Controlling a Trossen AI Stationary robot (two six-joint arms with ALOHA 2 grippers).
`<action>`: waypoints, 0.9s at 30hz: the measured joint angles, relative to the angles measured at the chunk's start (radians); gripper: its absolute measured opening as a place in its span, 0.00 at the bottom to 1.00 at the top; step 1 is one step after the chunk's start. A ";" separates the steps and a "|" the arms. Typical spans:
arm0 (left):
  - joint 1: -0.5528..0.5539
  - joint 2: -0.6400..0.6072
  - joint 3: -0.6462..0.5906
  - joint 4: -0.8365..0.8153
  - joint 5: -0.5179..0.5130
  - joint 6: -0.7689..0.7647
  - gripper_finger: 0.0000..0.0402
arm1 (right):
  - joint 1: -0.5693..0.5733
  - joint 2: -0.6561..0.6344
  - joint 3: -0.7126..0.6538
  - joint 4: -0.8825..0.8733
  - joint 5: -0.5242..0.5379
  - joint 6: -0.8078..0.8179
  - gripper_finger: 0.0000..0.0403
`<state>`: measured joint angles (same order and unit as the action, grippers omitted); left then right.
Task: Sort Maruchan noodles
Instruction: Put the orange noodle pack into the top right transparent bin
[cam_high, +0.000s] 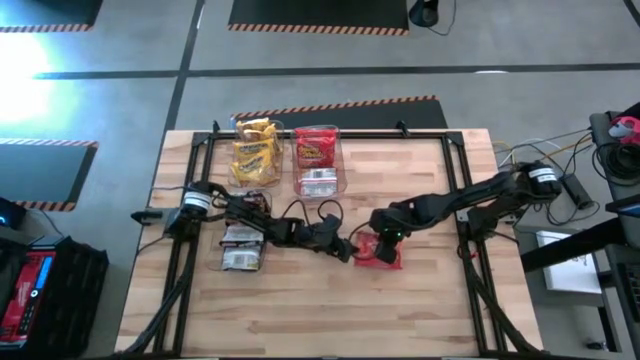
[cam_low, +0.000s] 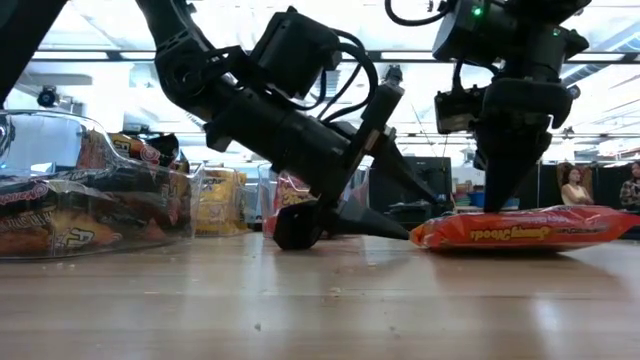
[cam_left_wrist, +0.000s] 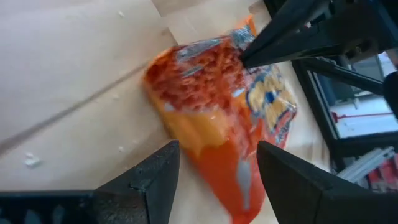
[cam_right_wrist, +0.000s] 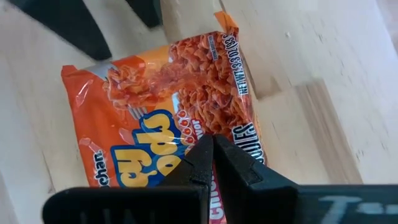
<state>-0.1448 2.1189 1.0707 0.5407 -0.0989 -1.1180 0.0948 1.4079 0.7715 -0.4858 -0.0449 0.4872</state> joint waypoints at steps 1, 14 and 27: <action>0.002 0.001 0.003 0.001 0.010 -0.010 0.49 | 0.000 0.005 0.001 0.014 0.001 -0.009 0.02; 0.009 -0.009 0.019 -0.098 0.064 -0.101 0.49 | 0.000 0.068 0.001 0.076 0.011 -0.053 0.02; 0.018 -0.010 0.040 -0.131 0.061 -0.041 0.49 | 0.055 -0.083 0.034 0.006 0.016 0.014 0.02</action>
<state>-0.1264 2.1086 1.1103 0.4095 -0.0380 -1.1594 0.1498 1.3244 0.8059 -0.4803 -0.0284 0.5013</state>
